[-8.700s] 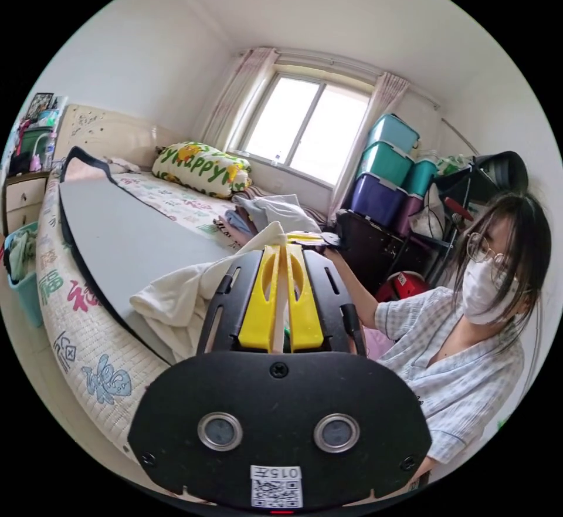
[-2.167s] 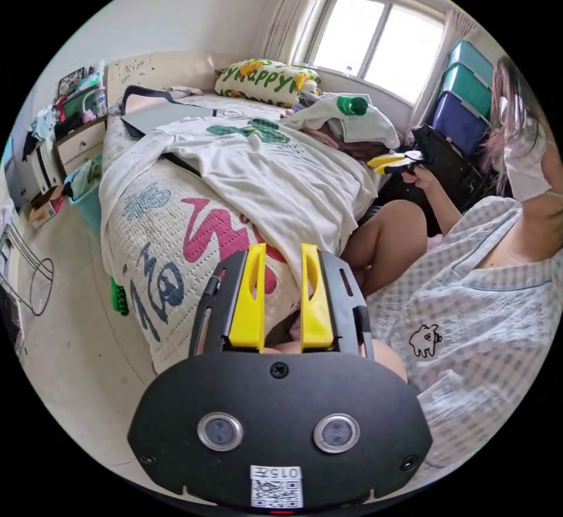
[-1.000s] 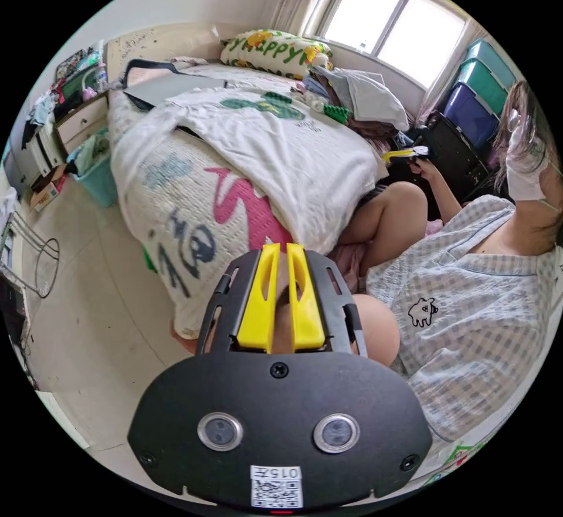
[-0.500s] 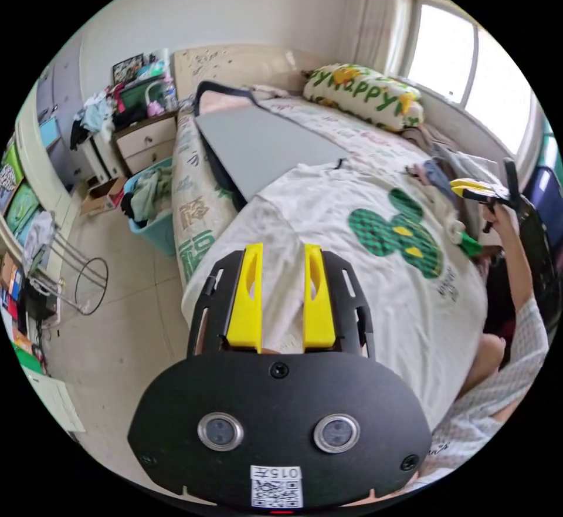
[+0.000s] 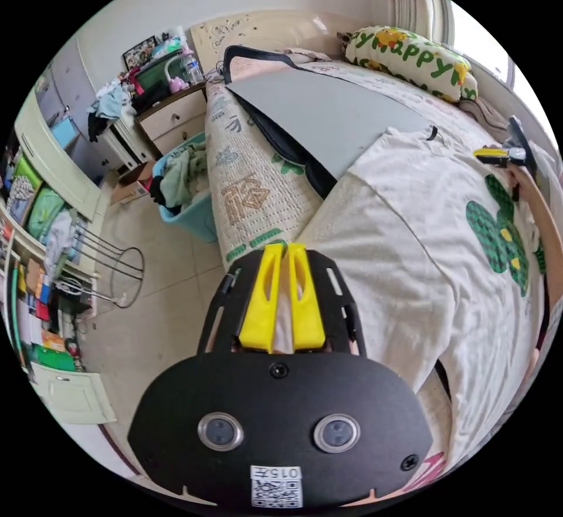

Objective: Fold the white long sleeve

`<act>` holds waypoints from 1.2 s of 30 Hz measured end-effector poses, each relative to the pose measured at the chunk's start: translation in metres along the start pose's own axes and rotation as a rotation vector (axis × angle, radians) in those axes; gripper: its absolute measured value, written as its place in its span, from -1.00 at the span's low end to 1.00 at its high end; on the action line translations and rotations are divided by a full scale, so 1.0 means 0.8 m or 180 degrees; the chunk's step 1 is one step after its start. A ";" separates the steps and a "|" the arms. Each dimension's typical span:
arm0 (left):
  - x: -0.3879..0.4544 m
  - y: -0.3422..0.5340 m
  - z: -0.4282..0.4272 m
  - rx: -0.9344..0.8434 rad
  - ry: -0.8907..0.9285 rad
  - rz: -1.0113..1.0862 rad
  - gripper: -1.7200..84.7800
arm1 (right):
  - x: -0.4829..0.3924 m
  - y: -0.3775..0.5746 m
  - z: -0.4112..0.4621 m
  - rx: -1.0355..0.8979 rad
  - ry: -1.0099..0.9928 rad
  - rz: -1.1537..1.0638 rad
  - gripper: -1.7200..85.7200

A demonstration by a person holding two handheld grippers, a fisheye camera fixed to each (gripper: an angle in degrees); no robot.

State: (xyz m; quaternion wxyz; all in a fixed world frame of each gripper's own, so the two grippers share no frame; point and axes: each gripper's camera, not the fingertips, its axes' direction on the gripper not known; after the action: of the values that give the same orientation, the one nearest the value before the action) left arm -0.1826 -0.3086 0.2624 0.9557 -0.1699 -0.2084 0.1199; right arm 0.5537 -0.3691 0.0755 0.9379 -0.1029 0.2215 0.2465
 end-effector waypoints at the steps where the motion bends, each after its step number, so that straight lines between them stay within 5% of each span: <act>1: 0.016 0.003 0.011 -0.0143 -0.0731 0.0175 -0.96 | 0.005 -0.007 0.003 0.0005 -0.0056 0.0049 -0.76; 3: 0.021 0.011 0.030 -0.0323 -0.0909 0.0258 -0.97 | 0.010 -0.018 0.005 0.0011 -0.0058 0.0139 -0.77; 10: -0.026 0.020 -0.062 0.1068 0.0826 -0.0207 -0.92 | -0.008 -0.047 -0.009 0.0354 -0.0104 -0.0163 -0.76; 14: -0.001 -0.042 -0.073 0.1122 0.1726 -0.0162 -0.78 | -0.027 -0.066 -0.004 0.0429 -0.0183 -0.0321 -0.74; 21: 0.042 -0.099 -0.019 0.0489 0.1433 -0.0078 -0.80 | -0.026 -0.092 0.024 0.0307 -0.0058 -0.0203 -0.79; 26: 0.026 -0.093 -0.006 0.0592 0.1743 -0.0080 -0.90 | -0.026 -0.107 0.047 0.0194 0.0046 -0.0250 -0.95; 36: 0.034 -0.101 -0.006 0.0555 0.0965 -0.0090 -0.96 | -0.031 -0.125 0.075 0.0280 0.0548 -0.0117 -0.98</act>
State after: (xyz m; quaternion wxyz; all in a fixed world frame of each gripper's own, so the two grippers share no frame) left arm -0.1435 -0.3753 0.2987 0.9889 -0.0996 -0.0530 0.0971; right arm 0.6070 -0.4473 0.1483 0.9233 -0.0864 0.3100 0.2095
